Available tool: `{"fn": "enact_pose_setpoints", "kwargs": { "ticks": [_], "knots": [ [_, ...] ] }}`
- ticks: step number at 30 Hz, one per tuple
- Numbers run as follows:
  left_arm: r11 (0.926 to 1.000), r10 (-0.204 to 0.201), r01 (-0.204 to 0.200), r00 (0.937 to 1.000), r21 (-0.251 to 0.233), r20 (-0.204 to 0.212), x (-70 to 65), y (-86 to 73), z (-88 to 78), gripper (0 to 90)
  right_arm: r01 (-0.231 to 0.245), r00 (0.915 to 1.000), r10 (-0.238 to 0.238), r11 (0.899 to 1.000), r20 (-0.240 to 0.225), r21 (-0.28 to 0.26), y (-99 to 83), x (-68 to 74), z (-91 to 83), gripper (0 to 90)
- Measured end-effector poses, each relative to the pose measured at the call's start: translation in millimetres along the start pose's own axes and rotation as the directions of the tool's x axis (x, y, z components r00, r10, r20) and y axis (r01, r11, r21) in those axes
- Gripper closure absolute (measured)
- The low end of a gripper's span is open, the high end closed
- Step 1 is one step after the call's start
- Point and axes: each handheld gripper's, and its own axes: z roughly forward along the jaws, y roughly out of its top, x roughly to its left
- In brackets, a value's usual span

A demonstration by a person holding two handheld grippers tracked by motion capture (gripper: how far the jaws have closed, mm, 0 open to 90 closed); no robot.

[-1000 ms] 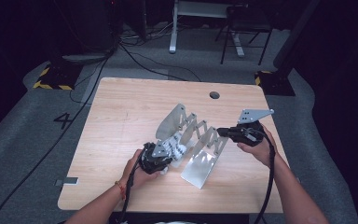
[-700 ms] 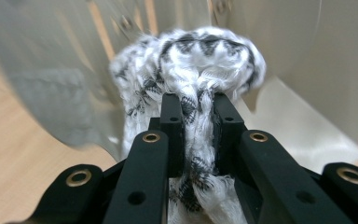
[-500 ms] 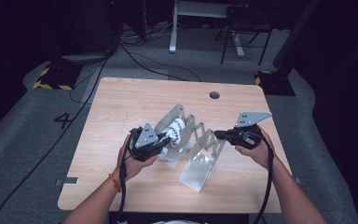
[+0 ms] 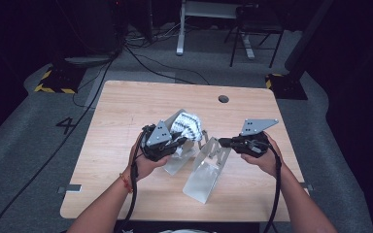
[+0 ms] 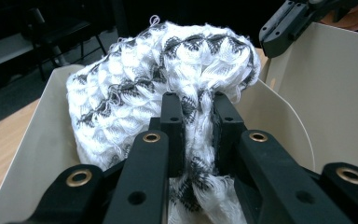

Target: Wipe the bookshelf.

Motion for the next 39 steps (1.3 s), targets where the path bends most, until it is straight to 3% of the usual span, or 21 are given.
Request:
{"fn": "enact_pose_setpoints", "kwargs": {
  "ticks": [10,15,17,20,22,23,24,25,29,32,34,36,37,39],
  "knots": [
    [0.9989,-0.029,0.028,0.9988,0.038,0.040,2.8,-25.4,-9.6,78.8,-0.016,0.9997,0.016,1.000,0.018,-0.019,-1.9,-0.4,0.0,89.9],
    [0.9952,-0.014,0.009,0.9989,0.097,0.045,2.3,-39.4,-7.0,78.9,-0.018,0.9995,0.019,0.999,0.024,-0.030,-2.9,-1.0,0.4,89.9],
    [0.9912,-0.008,0.002,0.9990,0.132,0.043,3.3,-47.9,-3.3,78.9,-0.016,0.9996,0.017,0.999,0.024,-0.029,-2.8,-0.7,0.3,89.8],
    [0.9777,-0.004,-0.001,0.9998,0.210,0.021,4.4,-61.8,6.7,78.8,-0.016,0.9995,0.017,0.999,0.028,-0.030,-2.9,-0.4,0.4,89.8],
    [0.9731,-0.012,0.007,0.9997,0.230,0.022,5.5,-67.3,11.5,78.7,-0.019,0.9994,0.020,0.999,0.027,-0.032,-2.8,-0.6,0.6,89.8],
    [0.9649,0.006,-0.009,0.9999,0.262,0.014,5.5,-71.6,17.7,78.6,-0.015,0.9994,0.016,0.999,0.029,-0.028,-2.4,-0.4,0.7,89.8],
    [0.9649,0.006,-0.009,0.9999,0.262,0.014,5.5,-71.6,17.7,78.6,-0.015,0.9994,0.016,0.999,0.029,-0.028,-2.4,-0.4,0.7,89.8],
    [0.9583,0.026,-0.027,0.9996,0.285,0.006,6.0,-74.3,21.5,78.6,-0.016,0.9995,0.017,1.000,0.029,-0.027,-2.2,-0.5,0.7,89.7],
    [0.9500,-0.004,0.005,1.0000,0.312,-0.006,13.8,-82.9,31.1,78.4,-0.015,0.9989,0.016,1.000,0.043,-0.018,-0.1,-0.6,1.7,86.7],
    [0.9401,0.016,-0.015,0.9999,0.341,0.002,14.2,-85.3,37.6,78.3,-0.022,0.9981,0.022,1.000,0.057,-0.014,2.4,-1.8,2.9,80.3],
    [0.9269,0.029,-0.031,0.9995,0.374,0.012,12.2,-88.0,44.7,78.2,-0.033,0.9970,0.032,0.999,0.071,0.015,7.1,-4.5,8.8,75.1],
    [0.9238,0.021,-0.026,0.9996,0.382,0.019,11.9,-90.3,47.3,78.3,-0.037,0.9974,0.035,0.999,0.064,0.022,8.1,-5.1,10.9,74.8],
    [0.9217,0.021,-0.029,0.9995,0.387,0.024,10.0,-93.2,49.2,78.1,-0.030,0.9976,0.026,0.998,0.064,0.063,10.8,-6.7,17.6,74.2],
    [0.9232,0.023,-0.029,0.9995,0.383,0.022,9.1,-93.5,49.4,78.2,-0.033,0.9979,0.028,0.997,0.057,0.072,11.5,-7.8,19.5,74.6]
  ]
}}
